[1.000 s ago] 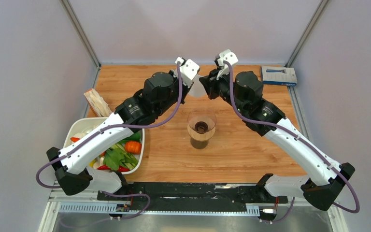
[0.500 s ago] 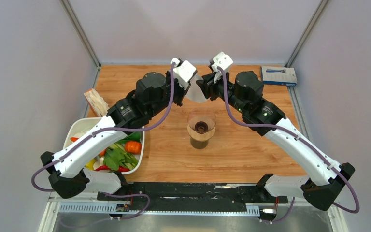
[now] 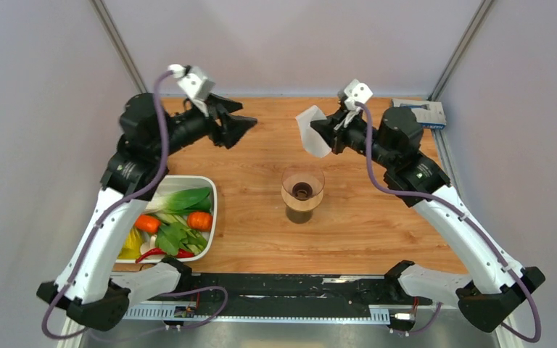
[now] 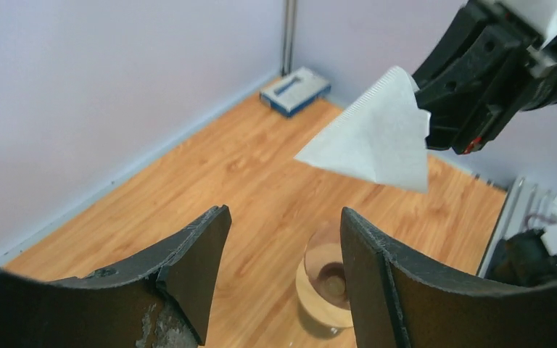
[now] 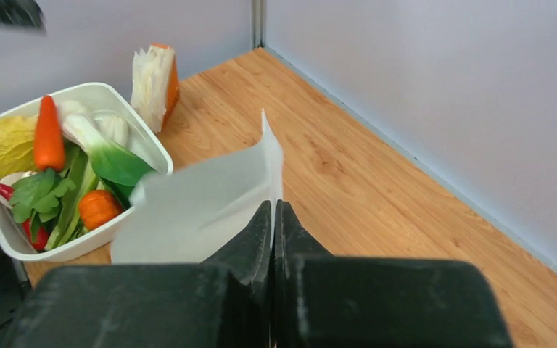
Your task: Place the coffee filter in the dripper
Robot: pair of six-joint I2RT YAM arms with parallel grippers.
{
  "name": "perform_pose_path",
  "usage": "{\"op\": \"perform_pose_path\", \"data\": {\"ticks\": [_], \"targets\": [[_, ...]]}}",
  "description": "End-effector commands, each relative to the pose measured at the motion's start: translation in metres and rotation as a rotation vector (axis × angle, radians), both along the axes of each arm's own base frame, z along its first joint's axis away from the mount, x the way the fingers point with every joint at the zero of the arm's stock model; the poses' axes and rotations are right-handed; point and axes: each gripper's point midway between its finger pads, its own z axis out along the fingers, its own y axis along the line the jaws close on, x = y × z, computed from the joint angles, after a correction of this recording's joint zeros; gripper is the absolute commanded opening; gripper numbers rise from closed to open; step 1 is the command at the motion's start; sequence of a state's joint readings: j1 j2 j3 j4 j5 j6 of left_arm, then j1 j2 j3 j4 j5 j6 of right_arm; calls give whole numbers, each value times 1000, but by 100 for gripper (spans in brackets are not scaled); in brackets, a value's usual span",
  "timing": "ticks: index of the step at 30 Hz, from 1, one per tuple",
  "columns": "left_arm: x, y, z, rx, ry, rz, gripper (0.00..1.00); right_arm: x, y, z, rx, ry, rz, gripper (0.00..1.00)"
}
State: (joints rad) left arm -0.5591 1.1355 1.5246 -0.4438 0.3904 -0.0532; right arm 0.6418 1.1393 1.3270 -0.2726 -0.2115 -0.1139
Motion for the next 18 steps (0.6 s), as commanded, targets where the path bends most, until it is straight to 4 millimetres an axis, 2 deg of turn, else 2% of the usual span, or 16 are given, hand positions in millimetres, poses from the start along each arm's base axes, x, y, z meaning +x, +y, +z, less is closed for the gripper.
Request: {"op": "perform_pose_path", "data": {"ticks": [1, 2, 3, 6, 8, 9, 10, 14, 18], "targets": [[-63, 14, 53, -219, -4, -284, 67, -44, -4, 29, 113, -10, 236, 0], [-58, 19, 46, -221, 29, -281, 66, -52, -4, 31, 127, -4, 280, 0], [-66, 16, 40, -225, 86, -339, 65, -63, -2, 34, 140, -1, 337, 0], [-70, 14, 18, -235, 201, -423, 66, -88, 2, 39, 154, 8, 452, 0], [-72, 12, 9, -251, 251, -451, 66, -101, 3, 41, 163, 20, 516, 0], [-73, 11, 11, -270, 260, -462, 67, -107, 4, 42, 169, 26, 543, 0], [-71, 10, 4, -275, 292, -465, 67, -111, 4, 42, 177, 38, 563, 0], [-70, 6, 0, -315, 338, -489, 66, -122, 5, 44, 192, 49, 617, 0], [-81, -5, -2, -328, 357, -552, 63, -129, 7, 43, 205, 83, 663, 0]]}}
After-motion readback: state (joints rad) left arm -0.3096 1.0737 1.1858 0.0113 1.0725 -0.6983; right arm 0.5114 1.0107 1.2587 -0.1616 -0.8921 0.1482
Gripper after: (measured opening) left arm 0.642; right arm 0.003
